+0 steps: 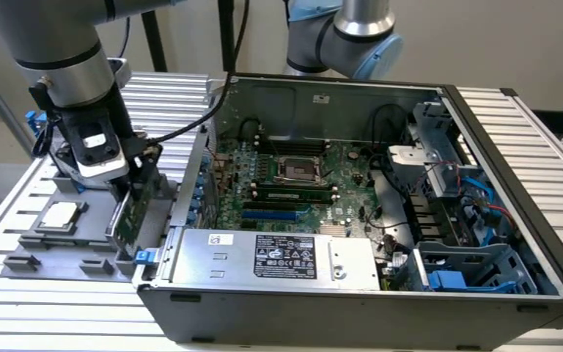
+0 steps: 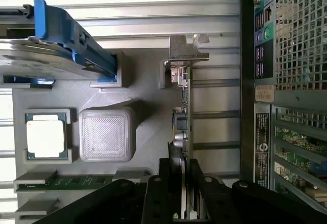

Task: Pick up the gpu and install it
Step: 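Pick up the gpu and move the gpu toward the slot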

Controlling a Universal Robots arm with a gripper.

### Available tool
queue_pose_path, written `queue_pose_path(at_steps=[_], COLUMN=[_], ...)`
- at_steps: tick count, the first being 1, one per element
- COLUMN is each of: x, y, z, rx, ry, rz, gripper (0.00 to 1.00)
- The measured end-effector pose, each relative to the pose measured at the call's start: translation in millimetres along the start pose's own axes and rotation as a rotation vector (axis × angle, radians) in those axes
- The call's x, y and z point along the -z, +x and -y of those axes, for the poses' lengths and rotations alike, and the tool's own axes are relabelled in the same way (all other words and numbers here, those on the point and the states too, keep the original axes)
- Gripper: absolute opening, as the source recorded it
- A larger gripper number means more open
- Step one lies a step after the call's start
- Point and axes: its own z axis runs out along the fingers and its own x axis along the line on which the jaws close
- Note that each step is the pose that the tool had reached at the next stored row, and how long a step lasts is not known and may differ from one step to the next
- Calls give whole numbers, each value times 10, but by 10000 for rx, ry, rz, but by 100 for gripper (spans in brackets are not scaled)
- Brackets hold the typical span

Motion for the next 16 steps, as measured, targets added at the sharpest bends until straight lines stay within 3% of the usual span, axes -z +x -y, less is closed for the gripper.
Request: queue_pose_path(at_steps=[16], x=[724], y=[-187], z=[-18], rx=[-1], ry=[6], rz=[-108], gripper=[26])
